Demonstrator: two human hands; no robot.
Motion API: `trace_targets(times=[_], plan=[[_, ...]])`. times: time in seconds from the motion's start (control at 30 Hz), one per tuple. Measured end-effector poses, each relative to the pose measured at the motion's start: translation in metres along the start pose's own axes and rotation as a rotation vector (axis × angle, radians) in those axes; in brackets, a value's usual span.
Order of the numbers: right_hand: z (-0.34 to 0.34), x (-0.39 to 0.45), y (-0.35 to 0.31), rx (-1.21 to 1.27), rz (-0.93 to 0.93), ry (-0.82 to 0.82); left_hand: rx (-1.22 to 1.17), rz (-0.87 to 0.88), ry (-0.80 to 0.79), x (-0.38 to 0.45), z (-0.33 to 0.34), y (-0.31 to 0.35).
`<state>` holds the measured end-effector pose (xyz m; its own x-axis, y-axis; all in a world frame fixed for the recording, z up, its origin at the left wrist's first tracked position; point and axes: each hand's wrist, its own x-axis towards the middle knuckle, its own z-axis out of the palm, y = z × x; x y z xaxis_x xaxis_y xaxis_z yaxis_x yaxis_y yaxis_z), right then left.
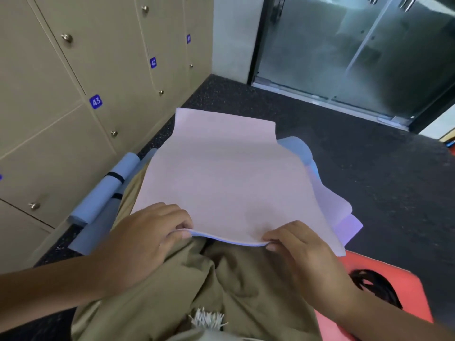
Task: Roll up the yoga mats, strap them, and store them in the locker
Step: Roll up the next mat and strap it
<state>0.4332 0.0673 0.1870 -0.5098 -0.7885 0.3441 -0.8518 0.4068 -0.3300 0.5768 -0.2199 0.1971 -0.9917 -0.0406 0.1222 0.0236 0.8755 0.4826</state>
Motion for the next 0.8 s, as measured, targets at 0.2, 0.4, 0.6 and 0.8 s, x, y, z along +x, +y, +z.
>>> trace_targets(times=[0.2,0.4,0.6,0.8], plan=[[0.010,-0.002,0.001,0.177,0.238,0.047,-0.023,-0.151,0.045,0.008,0.014,0.007],[0.011,0.001,0.011,0.171,0.326,-0.002,0.041,-0.120,0.049,0.014,0.025,-0.001],[0.019,0.009,0.026,0.046,0.152,-0.100,0.132,0.010,-0.029,0.027,0.023,-0.023],[0.011,0.034,0.057,0.218,0.098,-0.247,-0.225,-0.105,-0.201,0.049,0.015,-0.039]])
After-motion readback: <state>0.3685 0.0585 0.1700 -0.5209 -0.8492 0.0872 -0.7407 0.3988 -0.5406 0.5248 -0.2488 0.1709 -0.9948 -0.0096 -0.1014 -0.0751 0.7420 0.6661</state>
